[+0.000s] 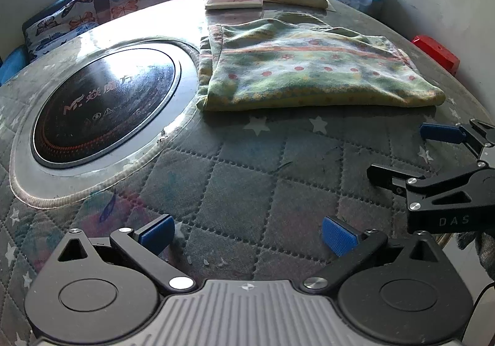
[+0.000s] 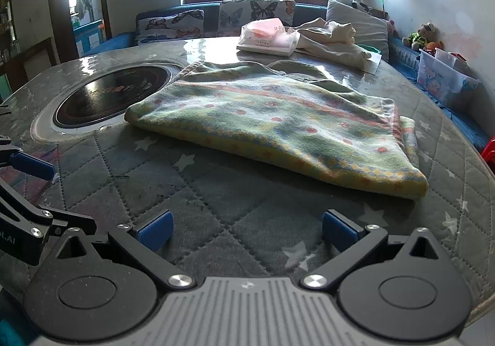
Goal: Fold clothes
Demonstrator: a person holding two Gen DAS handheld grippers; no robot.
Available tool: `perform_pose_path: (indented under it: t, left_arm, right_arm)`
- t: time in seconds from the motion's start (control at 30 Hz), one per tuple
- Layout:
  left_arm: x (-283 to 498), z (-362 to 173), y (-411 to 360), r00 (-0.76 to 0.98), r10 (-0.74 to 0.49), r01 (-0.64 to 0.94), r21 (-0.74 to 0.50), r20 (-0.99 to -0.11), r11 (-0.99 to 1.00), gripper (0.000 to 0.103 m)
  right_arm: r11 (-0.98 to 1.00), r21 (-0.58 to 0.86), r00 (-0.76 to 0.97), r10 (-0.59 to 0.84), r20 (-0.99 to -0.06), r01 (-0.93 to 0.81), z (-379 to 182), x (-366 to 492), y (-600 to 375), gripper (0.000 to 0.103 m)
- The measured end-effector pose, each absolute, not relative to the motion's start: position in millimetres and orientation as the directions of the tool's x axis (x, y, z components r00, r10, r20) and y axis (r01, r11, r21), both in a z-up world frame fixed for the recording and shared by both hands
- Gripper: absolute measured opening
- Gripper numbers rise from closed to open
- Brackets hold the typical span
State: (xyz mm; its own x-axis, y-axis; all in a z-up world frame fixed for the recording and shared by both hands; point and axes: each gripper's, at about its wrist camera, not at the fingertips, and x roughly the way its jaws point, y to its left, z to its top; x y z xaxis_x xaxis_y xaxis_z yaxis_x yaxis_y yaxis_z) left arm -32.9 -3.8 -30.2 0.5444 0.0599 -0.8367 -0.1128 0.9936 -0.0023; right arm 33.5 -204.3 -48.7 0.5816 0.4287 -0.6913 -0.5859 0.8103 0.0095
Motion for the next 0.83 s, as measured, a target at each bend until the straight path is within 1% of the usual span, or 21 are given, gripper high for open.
perform_pose_path:
  t: [0.47,0.63,0.73,0.83]
  left_arm:
    - [-28.3,-30.4,-4.5,0.523,0.069,-0.130,0.001,-0.849,0.991,0.103]
    - [-27.8,-29.5,-3.9,0.520,0.068,-0.137,-0.005,-0.851,0.990,0.103]
    - [-27.6,-27.6,0.1,0.521,0.052,-0.144,-0.028,-0.852,0.989,0.103]
    - [-27.2,-22.8,7.7,0.526,0.045,-0.156,-0.044,-0.849,0.987,0.103]
  right_arm:
    - [0.810,0.006,0.603,0.441,-0.664,-0.586,-51.1,29.2,-207.3,0.103]
    - [0.804,0.001,0.593,0.439,-0.674,-0.594,-48.8,31.4,-205.7,0.103]
    - [0.799,0.005,0.578,0.439,-0.688,-0.601,-44.2,36.3,-203.0,0.103]
    - [0.796,0.021,0.580,0.459,-0.673,-0.605,-34.9,41.0,-199.7,0.103]
